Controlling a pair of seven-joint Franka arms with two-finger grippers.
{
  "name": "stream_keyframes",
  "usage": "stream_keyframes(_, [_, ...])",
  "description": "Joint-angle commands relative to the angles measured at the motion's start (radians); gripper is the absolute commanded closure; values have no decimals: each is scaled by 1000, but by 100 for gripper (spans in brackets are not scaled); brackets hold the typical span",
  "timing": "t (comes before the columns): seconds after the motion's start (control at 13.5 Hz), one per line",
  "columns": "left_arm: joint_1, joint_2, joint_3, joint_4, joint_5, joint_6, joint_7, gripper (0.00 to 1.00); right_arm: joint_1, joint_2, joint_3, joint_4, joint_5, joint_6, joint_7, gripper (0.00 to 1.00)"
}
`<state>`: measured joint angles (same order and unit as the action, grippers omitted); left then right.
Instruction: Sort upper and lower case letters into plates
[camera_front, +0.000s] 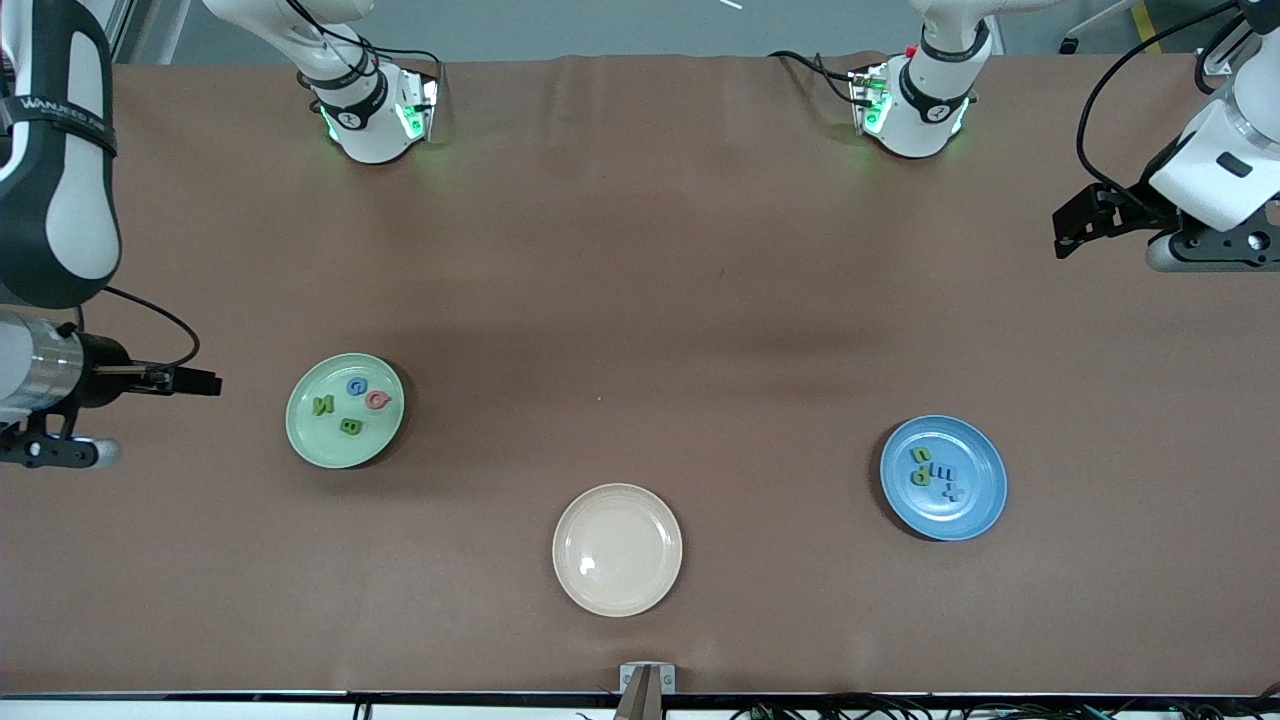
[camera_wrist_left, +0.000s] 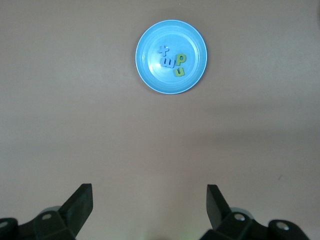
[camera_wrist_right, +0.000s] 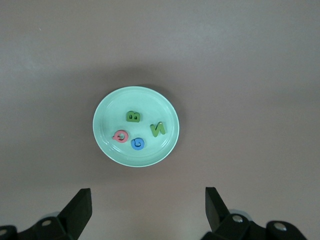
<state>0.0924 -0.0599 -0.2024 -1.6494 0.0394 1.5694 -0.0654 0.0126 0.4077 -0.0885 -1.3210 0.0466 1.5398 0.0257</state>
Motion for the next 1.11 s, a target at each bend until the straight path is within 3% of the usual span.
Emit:
stream_keyframes(0.0, [7, 3, -2, 13, -18, 6, 24, 0, -17, 17, 19, 26, 1, -17, -1, 0])
stream_keyframes(0.44, [-3, 2, -2, 31, -19, 12, 24, 0, -3, -59, 29, 6, -5, -66, -18, 0])
stream_keyframes(1.04, [-2, 3, -2, 42, -21, 11, 27, 0, -16, -249, 29, -145, -8, -63, -41, 0])
